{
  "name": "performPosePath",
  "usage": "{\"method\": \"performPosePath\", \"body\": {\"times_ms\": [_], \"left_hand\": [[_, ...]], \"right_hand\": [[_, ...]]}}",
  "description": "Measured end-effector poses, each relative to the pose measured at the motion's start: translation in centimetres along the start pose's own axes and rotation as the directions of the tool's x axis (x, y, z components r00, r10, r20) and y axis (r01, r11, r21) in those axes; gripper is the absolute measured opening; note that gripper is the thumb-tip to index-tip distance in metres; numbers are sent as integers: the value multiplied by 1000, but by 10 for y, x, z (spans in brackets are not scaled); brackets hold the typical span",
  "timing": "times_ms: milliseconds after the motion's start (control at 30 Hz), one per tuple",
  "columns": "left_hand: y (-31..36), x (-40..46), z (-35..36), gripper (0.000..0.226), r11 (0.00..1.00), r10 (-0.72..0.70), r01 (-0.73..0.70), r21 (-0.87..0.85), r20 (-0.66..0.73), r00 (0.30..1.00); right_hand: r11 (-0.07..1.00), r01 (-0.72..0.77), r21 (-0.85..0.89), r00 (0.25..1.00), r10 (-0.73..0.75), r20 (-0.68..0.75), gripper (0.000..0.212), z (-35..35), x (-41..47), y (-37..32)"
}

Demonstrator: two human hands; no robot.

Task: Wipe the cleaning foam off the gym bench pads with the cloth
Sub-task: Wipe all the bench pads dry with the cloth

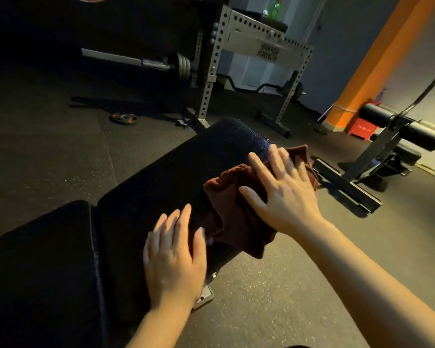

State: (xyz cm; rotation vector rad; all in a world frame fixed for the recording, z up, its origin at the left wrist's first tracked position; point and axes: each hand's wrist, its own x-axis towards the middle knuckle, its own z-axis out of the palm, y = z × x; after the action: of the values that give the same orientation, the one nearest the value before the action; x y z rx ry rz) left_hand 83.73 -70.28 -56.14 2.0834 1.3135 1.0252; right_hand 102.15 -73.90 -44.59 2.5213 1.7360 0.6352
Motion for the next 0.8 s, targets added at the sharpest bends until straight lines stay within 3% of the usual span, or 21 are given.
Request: {"method": "performPosePath", "body": {"times_ms": [67,167,300,433,633,733,800], "left_hand": [[-34,-20,-7,61,991,-17,18,133,-5,1000],[-51,-33,-9,62,977,-25,35,211,-51,998],[-47,-30,-9,54,981,-5,35,192,-155,988],[-42,-26,-8,49,983,-2,48,175,-254,967],[-47,-24,-7,50,983,13,30,179,-236,972],[-47,-25,-6,52,985,-1,35,169,-197,980],[-46,-27,-7,53,985,-25,57,164,-188,982]], "right_hand": [[995,-98,-31,995,98,-1,90,-1,-12,0],[996,-87,-20,996,88,5,99,7,-32,-34],[999,-5,-45,998,8,66,70,10,-14,-52],[990,139,12,988,-139,60,49,9,50,-18],[987,-113,117,992,106,65,42,14,133,8],[999,24,-28,999,-22,42,52,21,112,-31],[990,140,-20,984,-137,113,62,25,88,-65]]}}
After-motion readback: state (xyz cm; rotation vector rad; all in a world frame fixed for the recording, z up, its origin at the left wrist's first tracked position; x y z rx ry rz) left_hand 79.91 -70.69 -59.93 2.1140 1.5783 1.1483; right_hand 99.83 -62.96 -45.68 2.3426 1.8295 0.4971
